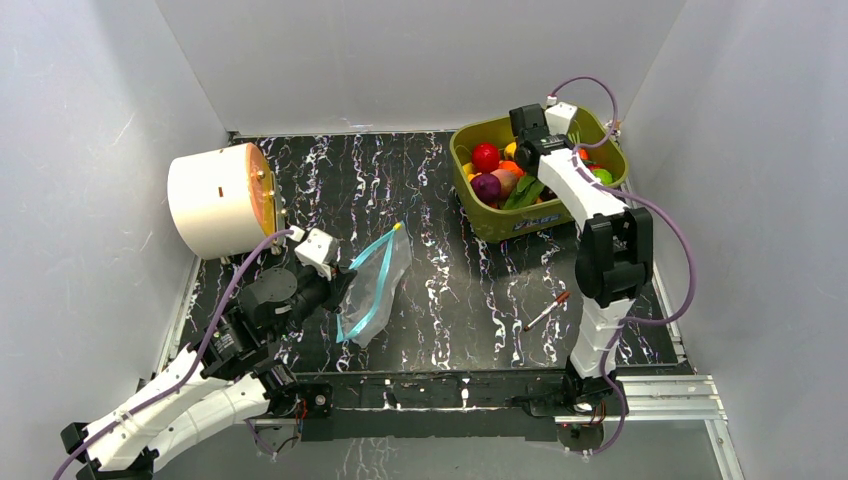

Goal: Place the food in the zip-top bag and seal the zipper
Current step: Pick up the fake vegetable from the bin.

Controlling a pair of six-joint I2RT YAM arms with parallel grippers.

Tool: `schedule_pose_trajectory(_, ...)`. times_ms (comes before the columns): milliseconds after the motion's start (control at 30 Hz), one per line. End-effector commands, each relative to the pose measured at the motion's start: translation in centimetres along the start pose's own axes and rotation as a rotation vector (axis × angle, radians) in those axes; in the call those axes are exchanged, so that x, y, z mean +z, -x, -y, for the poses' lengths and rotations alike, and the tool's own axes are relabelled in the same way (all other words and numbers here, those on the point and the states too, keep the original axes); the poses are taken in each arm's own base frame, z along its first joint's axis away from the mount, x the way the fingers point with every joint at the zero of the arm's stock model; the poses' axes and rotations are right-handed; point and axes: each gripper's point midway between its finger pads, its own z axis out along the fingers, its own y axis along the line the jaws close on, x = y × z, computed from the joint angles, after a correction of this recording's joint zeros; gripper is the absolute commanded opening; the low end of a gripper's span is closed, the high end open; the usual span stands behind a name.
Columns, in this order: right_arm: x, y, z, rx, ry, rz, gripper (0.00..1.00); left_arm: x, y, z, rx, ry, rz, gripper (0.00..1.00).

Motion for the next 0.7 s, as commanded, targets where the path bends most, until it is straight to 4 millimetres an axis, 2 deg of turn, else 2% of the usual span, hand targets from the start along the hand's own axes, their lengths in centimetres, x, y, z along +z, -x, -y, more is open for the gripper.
schedule_pose_trajectory(0,-3.6,6.0,0.5,0.068,0.068,0.152,0.0,-0.1,0.4,0.1,0.007,-0.009,0.019,0.0)
schedule_pose_trajectory(233,-6.6,8.3,0.2,0.078,0.173,0.202,0.0,0.1,0.5,-0.7,0.004,0.042,0.029,0.0)
schedule_pose_trajectory(367,-9.3,9.6,0.6,0.089,0.236,0.226,0.0,0.0,0.7,-1.6,0.001,0.087,0.057,0.0)
schedule_pose_trajectory(533,-12.3,9.3,0.6,0.073,0.35,0.208,0.0,0.3,1.4,-2.0,0.028,0.105,0.097,0.0)
schedule_pose_trajectory(667,-16.0,8.5,0.1,0.05,0.508,0.179,0.0,0.9,3.8,-1.9,0.137,0.108,0.161,0.0)
